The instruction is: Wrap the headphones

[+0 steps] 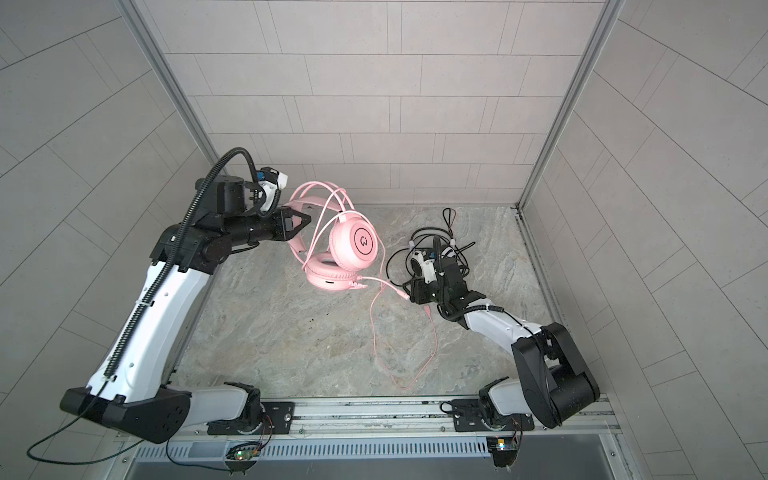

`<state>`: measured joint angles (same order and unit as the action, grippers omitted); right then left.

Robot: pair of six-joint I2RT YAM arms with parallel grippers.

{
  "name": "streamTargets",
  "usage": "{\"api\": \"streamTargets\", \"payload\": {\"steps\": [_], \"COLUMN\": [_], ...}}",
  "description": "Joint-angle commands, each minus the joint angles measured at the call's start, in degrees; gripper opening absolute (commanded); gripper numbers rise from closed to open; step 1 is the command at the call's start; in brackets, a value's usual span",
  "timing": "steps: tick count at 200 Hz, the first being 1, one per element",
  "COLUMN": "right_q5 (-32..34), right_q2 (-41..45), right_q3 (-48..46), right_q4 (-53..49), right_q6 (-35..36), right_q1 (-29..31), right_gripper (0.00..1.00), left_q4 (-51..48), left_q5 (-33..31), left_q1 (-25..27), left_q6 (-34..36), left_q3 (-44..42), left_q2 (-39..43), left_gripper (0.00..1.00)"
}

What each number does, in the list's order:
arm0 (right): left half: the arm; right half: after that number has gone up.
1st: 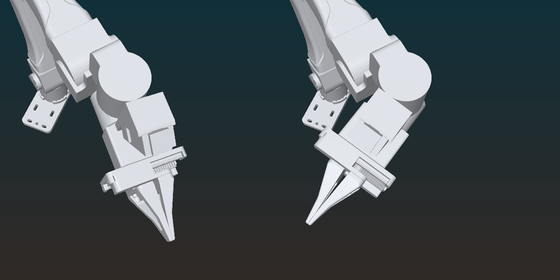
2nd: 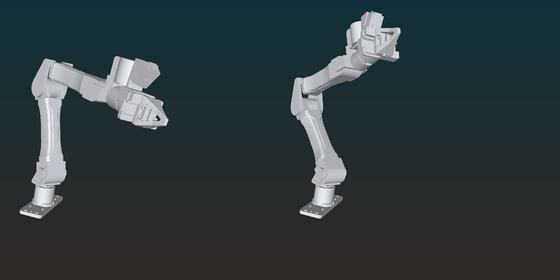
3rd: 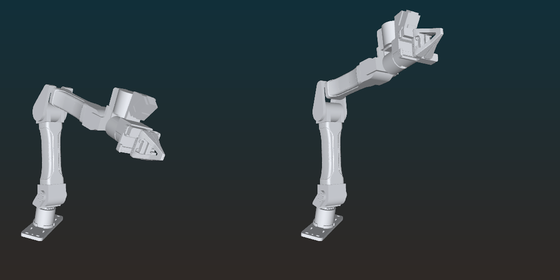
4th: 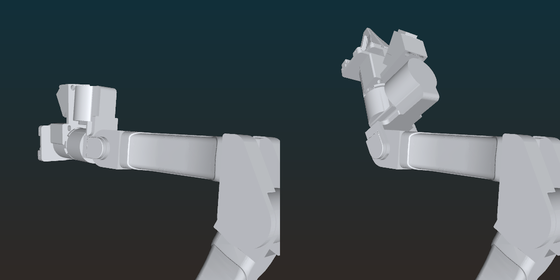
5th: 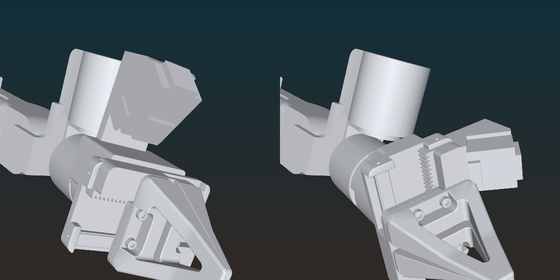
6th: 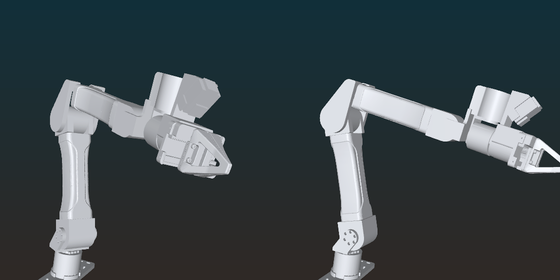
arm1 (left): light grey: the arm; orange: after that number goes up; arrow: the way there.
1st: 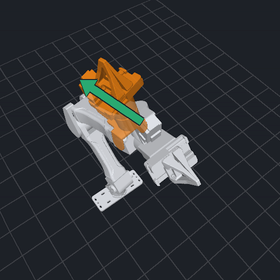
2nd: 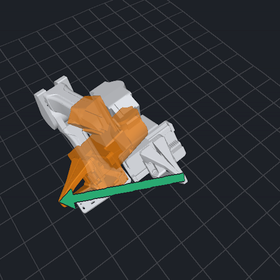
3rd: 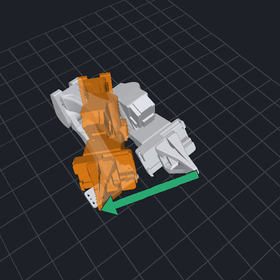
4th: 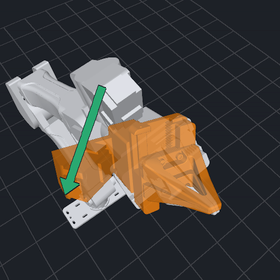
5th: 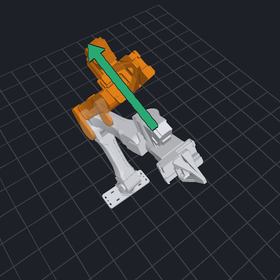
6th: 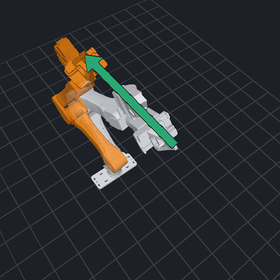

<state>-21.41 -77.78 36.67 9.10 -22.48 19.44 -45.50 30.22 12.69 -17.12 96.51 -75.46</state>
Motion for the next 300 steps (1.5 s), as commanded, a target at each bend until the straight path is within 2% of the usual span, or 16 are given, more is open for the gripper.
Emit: {"api": "streamTargets", "payload": {"steps": [1, 34, 65, 83, 109, 124, 143, 156, 163, 175, 201, 274, 300], "right_q5": [0.23, -4.46, -5.66, -6.77, -4.92, -2.27, 2.91, 3.01, 3.4, 6.04, 5.85, 8.7, 11.68], "right_q2": [2.31, 5.0, 7.94, 10.4, 10.72, 8.43, 3.55, -1.04, -3.33, -7.22, -13.86, -26.08, -27.97], "right_q3": [-0.88, -3.64, -5.49, -6.94, -7.66, -7.02, -3.54, -1.62, -0.72, 0.78, 3.93, 10.74, 12.71], "right_q4": [-1.15, 1.78, 1.22, 4.31, 13.08, 18.76, 21.06, 25.47, 28.51, 33.75, 40.58, 56.48, 56.89], "right_q6": [-1.35, -1.51, -0.2, -0.2, -3.52, -4.71, -4.77, -6.14, -7.64, -11.12, -14.91, -25.25, -27.65], "right_q1": [-0.98, -0.23, 3.59, 6.87, 13.46, 17.55, 21.23, 21.84, 21.78, 21.74, 22.01, 23.51, 24.05], "right_gripper": [0.62, 0.62, 0.62, 0.62, 0.64, 0.66, 0.71, 0.71, 0.76, 0.78, 0.86, 0.84, 0.79], "left_q4": [5.12, 6.89, 8.88, 9.35, 11.61, 11.8, 12.08, 12.36, 12.45, 12.2, 13.33, 15.0, 15.24], "left_q5": [0.19, -2.32, -3.76, -4.23, -3.64, -3.82, -3.64, -3.12, -3.11, -3.33, -2.39, -0.65, -0.82], "left_q1": [-1.53, -3.58, -4.25, -4.32, -4.34, -4.34, -4.31, -4.34, -4.34, -4.34, -4.33, -4.31, -4.31], "left_q6": [-6.17, -10.51, -13.37, -13.94, -15.68, -15.83, -16.57, -16.89, -16.89, -16.89, -18.13, -19.62, -19.86], "left_q3": [1.18, 0.14, -0.7, -1.07, -2.55, -2.65, -2.64, -2.77, -2.9, -2.98, -4.03, -5.23, -5.27], "left_q2": [0.96, 0.75, 0.4, 0.4, 0.69, 0.9, 0.93, 0.97, 1.06, 0.98, 1.11, 1.11, 0.94], "left_gripper": [0.0, 0.0, 0.0, 0.0, 0.0, 0.0, 0.0, 0.0, 0.0, 0.0, 0.0, 0.0, 0.0]}}
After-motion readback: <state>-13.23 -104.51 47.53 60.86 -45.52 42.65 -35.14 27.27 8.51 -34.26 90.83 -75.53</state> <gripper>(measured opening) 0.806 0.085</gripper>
